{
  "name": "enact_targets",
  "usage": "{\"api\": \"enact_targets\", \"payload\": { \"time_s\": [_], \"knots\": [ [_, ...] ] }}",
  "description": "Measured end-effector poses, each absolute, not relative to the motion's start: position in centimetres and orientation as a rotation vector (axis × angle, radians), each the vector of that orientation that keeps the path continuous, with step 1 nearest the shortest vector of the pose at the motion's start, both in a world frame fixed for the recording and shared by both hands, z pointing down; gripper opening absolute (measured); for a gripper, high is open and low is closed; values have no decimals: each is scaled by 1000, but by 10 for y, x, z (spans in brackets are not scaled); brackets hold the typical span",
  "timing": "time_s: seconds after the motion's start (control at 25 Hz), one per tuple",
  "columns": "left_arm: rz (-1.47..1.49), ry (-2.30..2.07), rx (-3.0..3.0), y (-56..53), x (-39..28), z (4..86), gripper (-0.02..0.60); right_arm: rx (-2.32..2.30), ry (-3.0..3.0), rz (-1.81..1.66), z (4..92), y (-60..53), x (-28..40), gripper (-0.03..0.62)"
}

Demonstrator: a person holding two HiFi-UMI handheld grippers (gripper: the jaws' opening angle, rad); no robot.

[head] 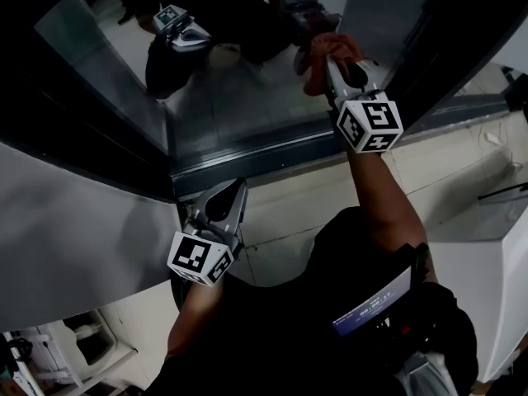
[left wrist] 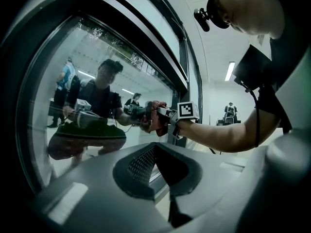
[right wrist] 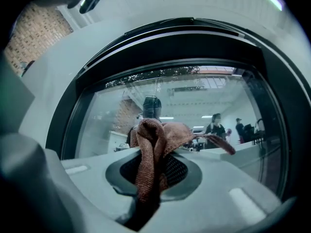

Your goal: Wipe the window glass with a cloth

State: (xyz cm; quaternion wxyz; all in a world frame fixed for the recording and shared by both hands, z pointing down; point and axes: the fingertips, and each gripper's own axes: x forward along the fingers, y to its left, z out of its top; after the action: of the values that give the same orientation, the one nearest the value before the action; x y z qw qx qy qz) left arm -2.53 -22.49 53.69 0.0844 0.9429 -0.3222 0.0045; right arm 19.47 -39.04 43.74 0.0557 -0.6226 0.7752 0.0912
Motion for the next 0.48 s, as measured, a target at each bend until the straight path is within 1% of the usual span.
{"api": "enact_targets", "payload": {
  "time_s": [0.32,0.48],
  "knots": [
    [25,-952,2806,-228,-8,540,17,-1971,2305,287,438,-390,245,43],
    [22,-944,2811,-225,-12,544,17,-2020,2249,262,440,-387,265,43]
  ]
}}
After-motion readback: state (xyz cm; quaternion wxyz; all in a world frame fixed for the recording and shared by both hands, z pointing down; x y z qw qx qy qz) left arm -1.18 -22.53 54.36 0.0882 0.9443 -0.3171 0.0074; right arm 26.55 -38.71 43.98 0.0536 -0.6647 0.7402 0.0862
